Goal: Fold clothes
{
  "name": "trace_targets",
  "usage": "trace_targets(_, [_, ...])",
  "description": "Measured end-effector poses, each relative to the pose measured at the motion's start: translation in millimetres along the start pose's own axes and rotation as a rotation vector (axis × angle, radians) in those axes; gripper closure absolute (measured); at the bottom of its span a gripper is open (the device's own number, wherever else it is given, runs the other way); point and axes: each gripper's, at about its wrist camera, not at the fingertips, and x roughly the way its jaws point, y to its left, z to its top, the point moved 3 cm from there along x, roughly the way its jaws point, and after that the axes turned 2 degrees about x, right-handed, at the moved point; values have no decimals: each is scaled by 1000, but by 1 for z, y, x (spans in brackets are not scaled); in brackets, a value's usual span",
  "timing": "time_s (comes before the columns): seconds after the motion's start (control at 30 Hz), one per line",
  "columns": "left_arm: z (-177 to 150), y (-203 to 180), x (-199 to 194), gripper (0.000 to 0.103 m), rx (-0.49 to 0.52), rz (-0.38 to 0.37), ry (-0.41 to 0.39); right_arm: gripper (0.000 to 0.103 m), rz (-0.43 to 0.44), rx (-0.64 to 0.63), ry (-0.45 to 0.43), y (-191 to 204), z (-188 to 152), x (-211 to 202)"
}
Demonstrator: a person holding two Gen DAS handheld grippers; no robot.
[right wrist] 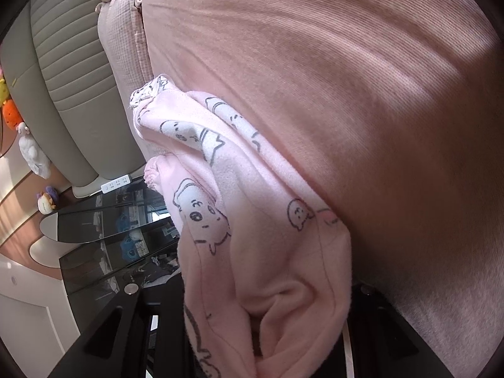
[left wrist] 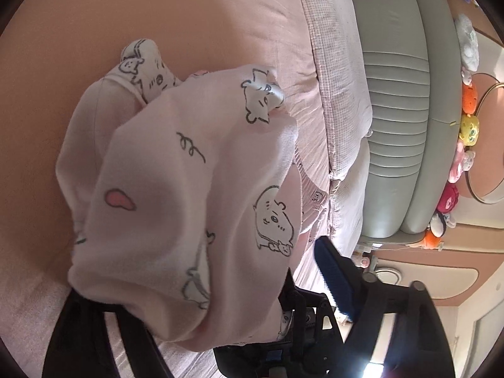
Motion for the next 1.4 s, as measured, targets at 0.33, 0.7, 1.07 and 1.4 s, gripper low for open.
trace_targets(0.33, [1, 8, 2, 79, 31, 44, -4, 79, -26, -59, -2, 6, -4, 2])
trace_targets(0.7, [-5, -4, -8, 82, 66, -27, -1, 82, -31, -131, -47, 24, -11, -12])
trace_targets(1.07, [-16, -60, -10, 83, 132, -149, 35, 83, 10, -236, -115, 69, -19, -55])
trace_targets(1.4, [-30, -93, -28, 83, 178, -200, 57, 83, 32, -290, -150, 100, -41, -87])
